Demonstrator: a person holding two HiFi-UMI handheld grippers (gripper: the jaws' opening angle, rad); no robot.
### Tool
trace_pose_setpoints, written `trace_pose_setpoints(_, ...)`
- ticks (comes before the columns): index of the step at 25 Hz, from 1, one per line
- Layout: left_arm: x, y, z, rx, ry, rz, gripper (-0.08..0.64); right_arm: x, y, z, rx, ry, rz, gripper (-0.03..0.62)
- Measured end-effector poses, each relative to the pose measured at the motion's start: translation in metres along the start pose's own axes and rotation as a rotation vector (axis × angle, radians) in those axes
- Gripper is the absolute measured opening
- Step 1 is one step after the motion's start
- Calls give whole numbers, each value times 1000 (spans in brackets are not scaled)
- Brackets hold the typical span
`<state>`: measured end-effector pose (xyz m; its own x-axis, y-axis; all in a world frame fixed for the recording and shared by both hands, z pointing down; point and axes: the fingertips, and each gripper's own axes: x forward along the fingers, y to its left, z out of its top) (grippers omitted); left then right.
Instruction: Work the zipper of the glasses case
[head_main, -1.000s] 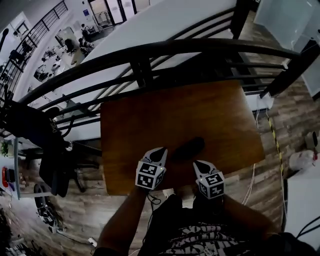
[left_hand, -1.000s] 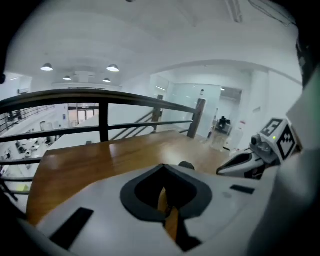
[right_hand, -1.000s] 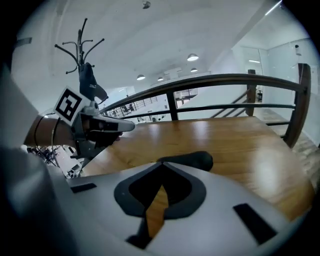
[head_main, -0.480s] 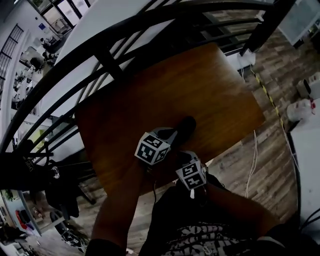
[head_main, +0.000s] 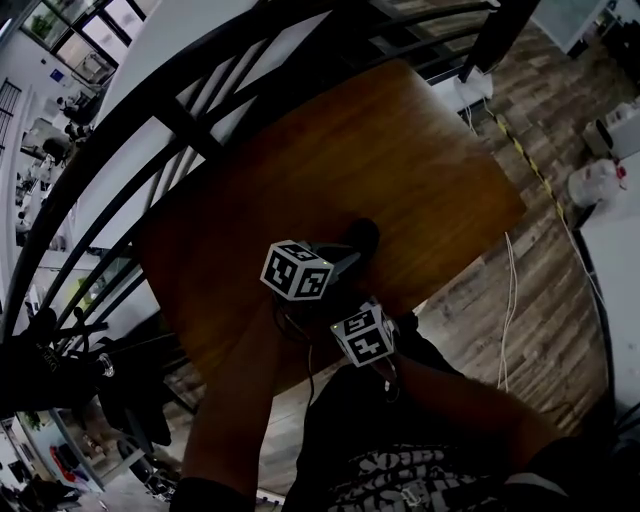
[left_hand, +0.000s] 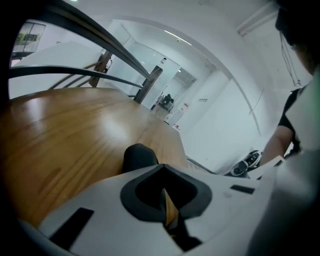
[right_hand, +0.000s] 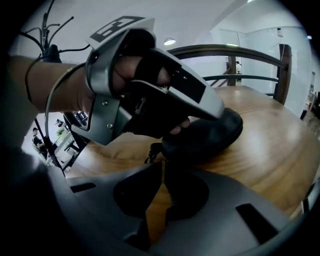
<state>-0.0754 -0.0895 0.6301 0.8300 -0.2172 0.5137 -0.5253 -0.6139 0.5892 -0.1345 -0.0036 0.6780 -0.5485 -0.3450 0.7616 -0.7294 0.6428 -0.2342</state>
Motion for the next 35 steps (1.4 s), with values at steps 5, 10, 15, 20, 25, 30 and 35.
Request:
trace_pose_setpoints(5, 8, -8, -13, 15, 103, -35, 5, 8, 3, -2, 127, 19, -7, 2)
trace_pose_setpoints(10, 5, -2, -12, -97, 95, -75, 5, 15, 5, -5, 267, 33, -30, 72)
trace_pose_setpoints(15, 2, 3, -10, -194, 46, -91, 5, 18, -11, -10, 381, 47, -106, 70)
trace_pose_setpoints(20, 6, 1, -13, -169, 69, -58, 5, 11, -17, -12, 181, 71, -132, 43)
trace_pose_setpoints(25, 9, 2, -7, -157, 81, -3, 5, 7, -21, -11, 82, 64, -125, 39)
trace_pose_setpoints(30, 13, 6, -6, -97, 111, 69, 5, 1, -39, -10, 26, 49, -162, 48)
trace_pose_setpoints(35, 13, 7, -6, -110, 104, 67, 5, -11, -80, -8, 33, 41, -195, -2)
